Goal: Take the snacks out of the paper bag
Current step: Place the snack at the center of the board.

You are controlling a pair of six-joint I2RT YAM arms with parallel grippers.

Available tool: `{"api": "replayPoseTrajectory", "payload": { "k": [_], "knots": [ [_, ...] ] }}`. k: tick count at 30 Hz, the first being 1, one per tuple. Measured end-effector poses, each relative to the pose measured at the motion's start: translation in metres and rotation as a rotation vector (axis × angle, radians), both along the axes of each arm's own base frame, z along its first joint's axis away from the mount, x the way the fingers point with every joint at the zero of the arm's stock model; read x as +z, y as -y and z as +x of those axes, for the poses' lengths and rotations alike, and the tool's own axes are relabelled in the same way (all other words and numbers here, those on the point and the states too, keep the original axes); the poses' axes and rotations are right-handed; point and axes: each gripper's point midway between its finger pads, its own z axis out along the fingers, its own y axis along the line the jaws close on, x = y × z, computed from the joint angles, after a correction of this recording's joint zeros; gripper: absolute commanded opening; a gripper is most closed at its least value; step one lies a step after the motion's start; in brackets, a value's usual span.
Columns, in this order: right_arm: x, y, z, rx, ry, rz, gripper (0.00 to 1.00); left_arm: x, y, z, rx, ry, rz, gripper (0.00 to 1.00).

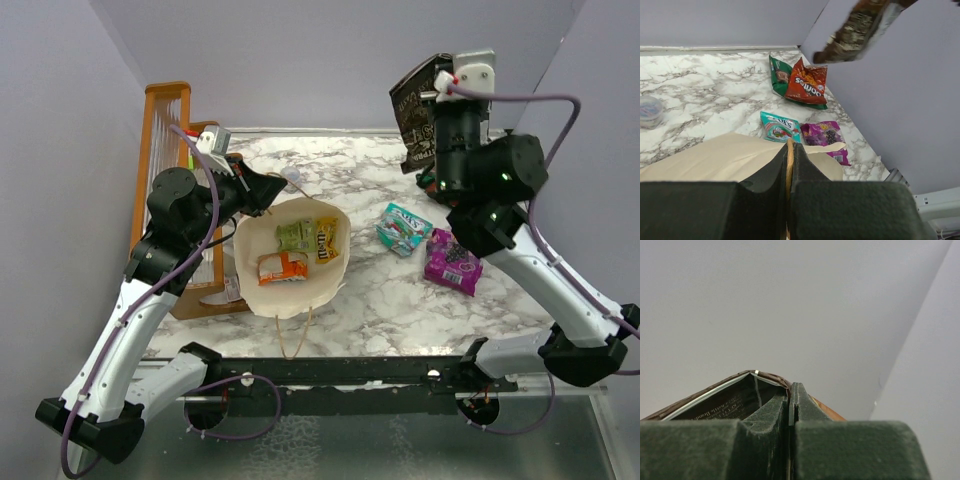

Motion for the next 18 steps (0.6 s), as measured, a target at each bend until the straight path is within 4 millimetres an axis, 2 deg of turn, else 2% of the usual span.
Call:
{"api": "replayPoseTrajectory", "payload": {
  "k": [1,3,7,11,13,18],
  "knots": [
    [-0.011,0.009,0.015,-0.026,-0.035,0.005,0.01,0.0,0.0,0.0,0.0,0.0,0.0,0.0],
    [-0.045,0.032,0.052,-0.086,-0.137,0.001,0.01,0.0,0.0,0.0,0.0,-0.001,0.0,0.0],
    [-0.115,0.055,0.103,-0.099,-0.325,0.04,0.01,0.0,0.0,0.0,0.0,-0.001,0.0,0.0],
    [-0.184,0.052,0.14,-0.016,-0.528,0.113,0.01,-0.002,0.0,0.0,0.0,-0.007,0.003,0.0],
    [-0.208,0.047,0.154,0.032,-0.613,0.166,0.01,-0.002,0.0,0.0,0.0,-0.007,0.003,0.0],
    [-0.245,0.04,0.176,0.157,-0.748,0.347,0.01,-0.001,0.0,-0.001,0.0,-0.004,0.001,0.0]
  ]
}}
